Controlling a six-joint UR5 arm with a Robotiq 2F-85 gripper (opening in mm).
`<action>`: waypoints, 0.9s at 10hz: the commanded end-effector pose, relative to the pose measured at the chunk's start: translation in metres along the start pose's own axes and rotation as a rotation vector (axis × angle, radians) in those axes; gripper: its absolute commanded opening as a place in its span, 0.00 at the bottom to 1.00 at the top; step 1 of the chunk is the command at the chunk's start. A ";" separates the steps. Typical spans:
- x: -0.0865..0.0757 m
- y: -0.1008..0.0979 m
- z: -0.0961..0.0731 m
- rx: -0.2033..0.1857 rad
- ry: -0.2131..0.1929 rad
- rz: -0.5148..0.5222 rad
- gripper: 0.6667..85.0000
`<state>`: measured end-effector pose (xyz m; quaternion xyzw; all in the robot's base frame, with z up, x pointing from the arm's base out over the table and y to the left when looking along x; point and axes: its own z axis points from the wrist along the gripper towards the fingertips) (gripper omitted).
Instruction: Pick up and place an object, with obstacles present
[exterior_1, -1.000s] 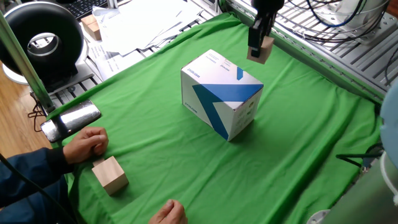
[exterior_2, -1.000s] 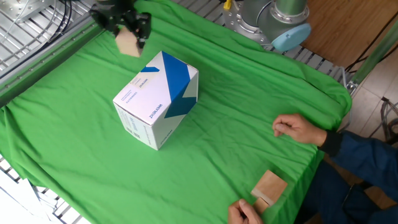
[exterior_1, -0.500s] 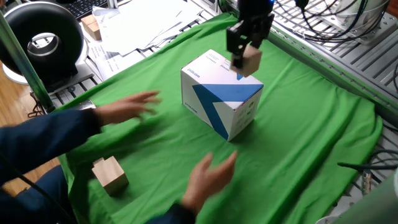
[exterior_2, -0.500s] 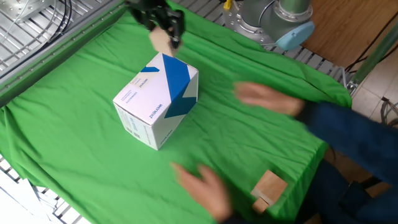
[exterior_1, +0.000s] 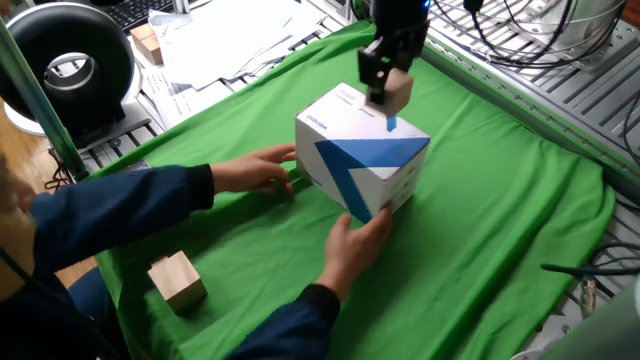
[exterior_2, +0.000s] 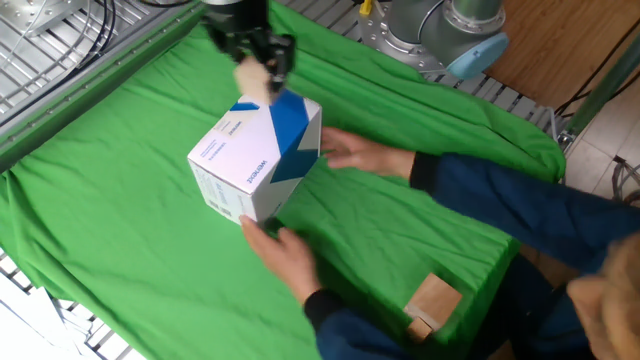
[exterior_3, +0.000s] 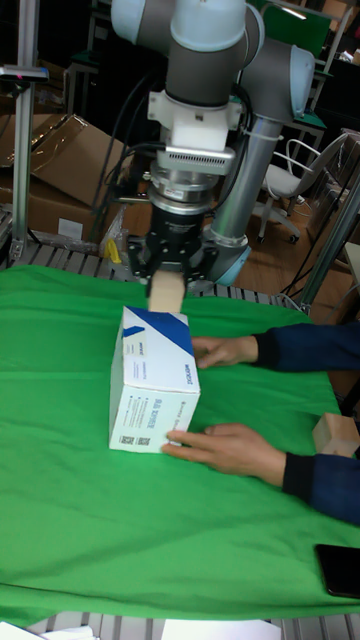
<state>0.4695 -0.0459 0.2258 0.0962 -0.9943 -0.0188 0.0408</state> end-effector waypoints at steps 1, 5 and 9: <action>-0.011 -0.029 -0.002 0.061 -0.009 -0.147 0.01; -0.011 -0.004 -0.002 -0.032 -0.018 -0.101 0.01; -0.005 0.008 -0.003 -0.079 0.009 0.029 0.01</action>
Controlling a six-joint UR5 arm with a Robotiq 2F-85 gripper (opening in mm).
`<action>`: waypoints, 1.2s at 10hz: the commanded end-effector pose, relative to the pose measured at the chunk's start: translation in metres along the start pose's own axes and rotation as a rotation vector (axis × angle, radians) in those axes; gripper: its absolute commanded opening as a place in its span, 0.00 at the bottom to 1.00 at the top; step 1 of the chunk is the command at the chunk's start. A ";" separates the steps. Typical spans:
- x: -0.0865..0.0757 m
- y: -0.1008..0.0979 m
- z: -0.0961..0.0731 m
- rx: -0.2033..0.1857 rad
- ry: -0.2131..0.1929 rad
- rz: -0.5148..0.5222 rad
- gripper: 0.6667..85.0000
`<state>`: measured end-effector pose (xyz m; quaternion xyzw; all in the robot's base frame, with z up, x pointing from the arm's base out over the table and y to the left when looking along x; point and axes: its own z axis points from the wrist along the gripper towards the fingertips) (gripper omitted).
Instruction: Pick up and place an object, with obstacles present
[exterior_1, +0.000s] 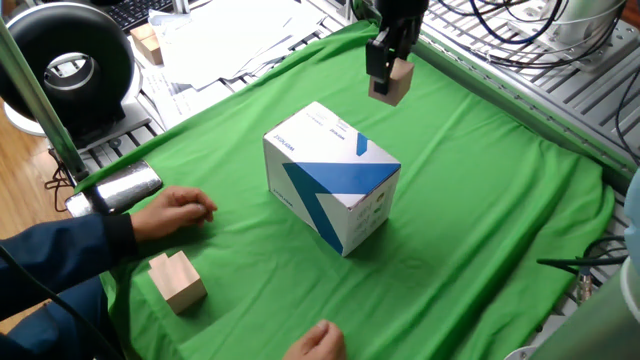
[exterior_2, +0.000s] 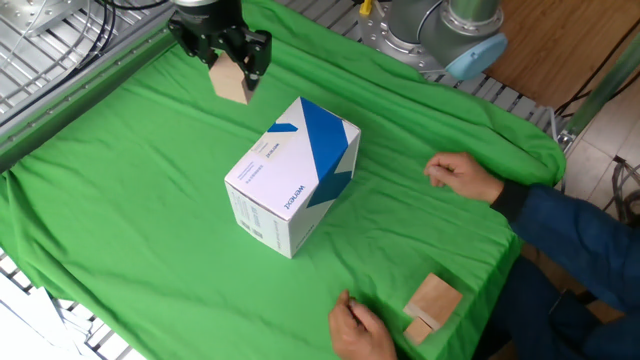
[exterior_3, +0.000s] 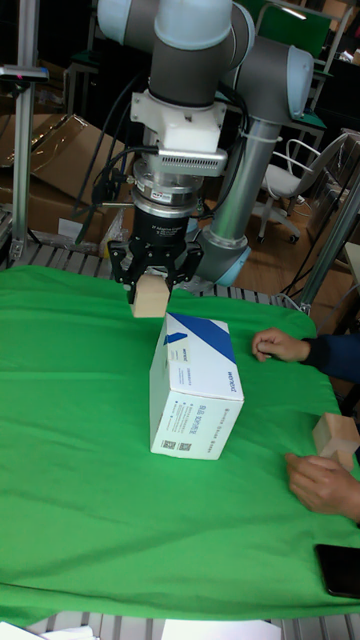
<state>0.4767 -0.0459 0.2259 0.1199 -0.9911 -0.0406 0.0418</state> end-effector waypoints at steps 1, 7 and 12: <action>0.000 0.018 -0.002 -0.070 0.005 0.149 0.01; -0.008 0.069 0.017 -0.127 -0.024 0.300 0.01; -0.013 0.023 0.019 0.050 -0.061 -0.023 0.01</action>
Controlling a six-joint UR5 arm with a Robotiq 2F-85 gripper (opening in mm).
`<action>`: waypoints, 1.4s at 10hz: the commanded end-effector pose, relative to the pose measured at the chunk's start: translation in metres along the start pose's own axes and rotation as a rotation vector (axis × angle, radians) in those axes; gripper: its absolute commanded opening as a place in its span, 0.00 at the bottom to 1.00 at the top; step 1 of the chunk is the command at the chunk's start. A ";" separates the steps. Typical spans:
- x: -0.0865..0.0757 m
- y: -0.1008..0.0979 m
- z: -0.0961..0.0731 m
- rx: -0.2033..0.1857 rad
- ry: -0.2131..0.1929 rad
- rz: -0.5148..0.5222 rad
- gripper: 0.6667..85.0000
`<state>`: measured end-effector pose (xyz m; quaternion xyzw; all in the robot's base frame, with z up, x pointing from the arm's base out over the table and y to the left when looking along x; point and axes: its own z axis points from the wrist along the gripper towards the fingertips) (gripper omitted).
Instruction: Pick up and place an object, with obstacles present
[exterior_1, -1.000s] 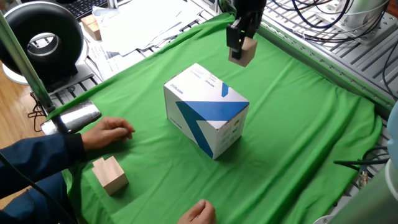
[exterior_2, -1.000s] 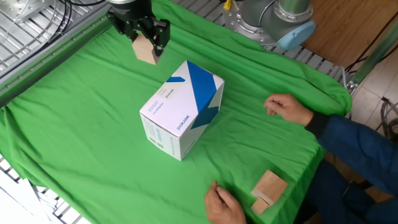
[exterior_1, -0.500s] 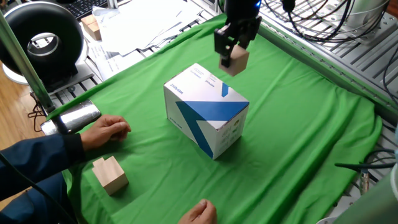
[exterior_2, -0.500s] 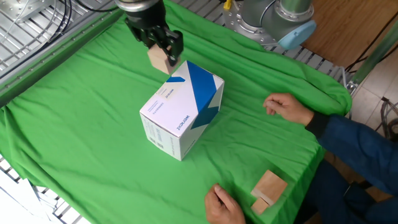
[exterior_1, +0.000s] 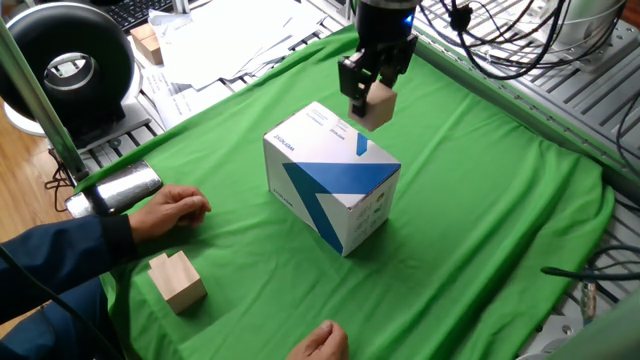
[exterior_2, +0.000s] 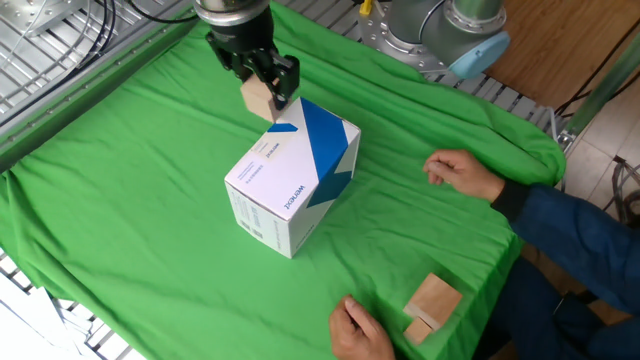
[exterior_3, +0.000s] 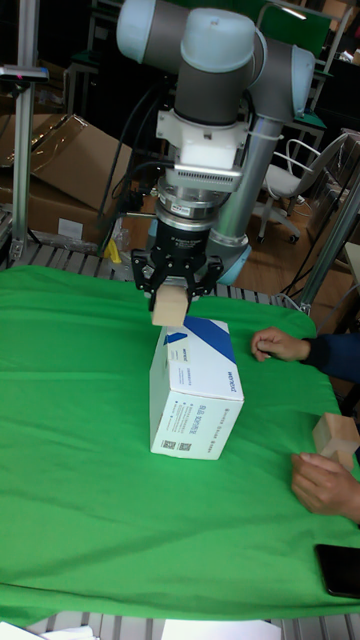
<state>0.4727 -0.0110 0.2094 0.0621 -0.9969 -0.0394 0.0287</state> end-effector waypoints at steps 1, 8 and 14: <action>-0.014 -0.009 -0.001 0.044 -0.051 -0.181 0.01; -0.006 0.049 -0.020 0.010 0.003 -0.103 0.01; -0.004 0.207 -0.014 -0.121 0.007 0.201 0.01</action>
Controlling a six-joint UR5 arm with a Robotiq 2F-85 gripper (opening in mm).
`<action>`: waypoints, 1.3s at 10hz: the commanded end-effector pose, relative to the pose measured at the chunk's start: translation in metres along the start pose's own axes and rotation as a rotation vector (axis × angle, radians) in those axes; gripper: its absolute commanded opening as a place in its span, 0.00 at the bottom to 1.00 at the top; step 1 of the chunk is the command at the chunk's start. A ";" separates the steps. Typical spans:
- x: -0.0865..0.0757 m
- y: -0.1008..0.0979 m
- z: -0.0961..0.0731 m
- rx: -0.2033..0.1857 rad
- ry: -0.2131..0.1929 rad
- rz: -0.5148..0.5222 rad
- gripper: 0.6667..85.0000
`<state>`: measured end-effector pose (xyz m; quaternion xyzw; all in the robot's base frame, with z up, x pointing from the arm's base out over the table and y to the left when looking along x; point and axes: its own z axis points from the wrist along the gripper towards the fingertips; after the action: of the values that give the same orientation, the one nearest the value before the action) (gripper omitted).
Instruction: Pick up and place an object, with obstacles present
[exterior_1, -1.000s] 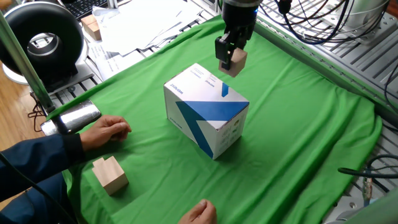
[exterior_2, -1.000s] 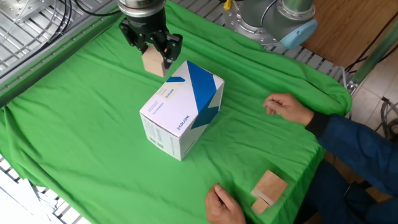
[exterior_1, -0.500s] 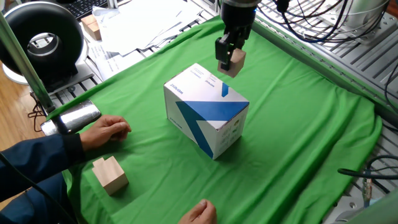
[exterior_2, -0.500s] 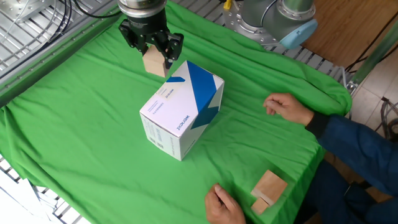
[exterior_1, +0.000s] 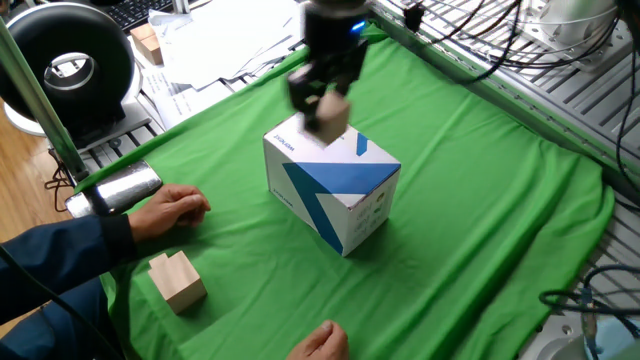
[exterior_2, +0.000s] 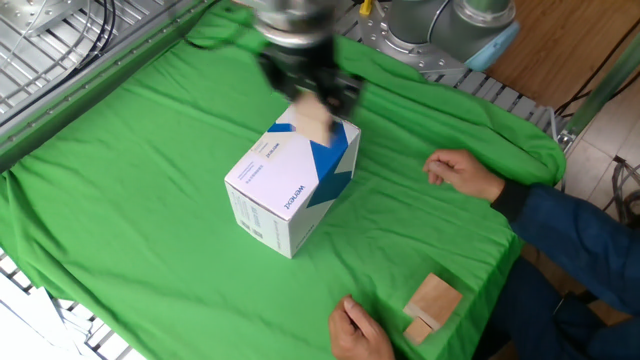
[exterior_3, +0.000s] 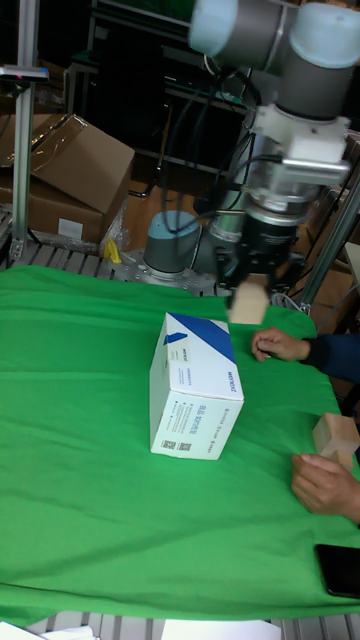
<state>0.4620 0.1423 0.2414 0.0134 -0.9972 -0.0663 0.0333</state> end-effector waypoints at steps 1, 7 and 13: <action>0.004 0.055 0.021 -0.060 -0.008 0.126 0.01; -0.016 0.052 0.071 -0.018 -0.033 0.154 0.01; -0.013 0.023 0.062 0.069 0.003 -0.077 0.01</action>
<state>0.4652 0.1701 0.1825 0.0248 -0.9986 -0.0248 0.0398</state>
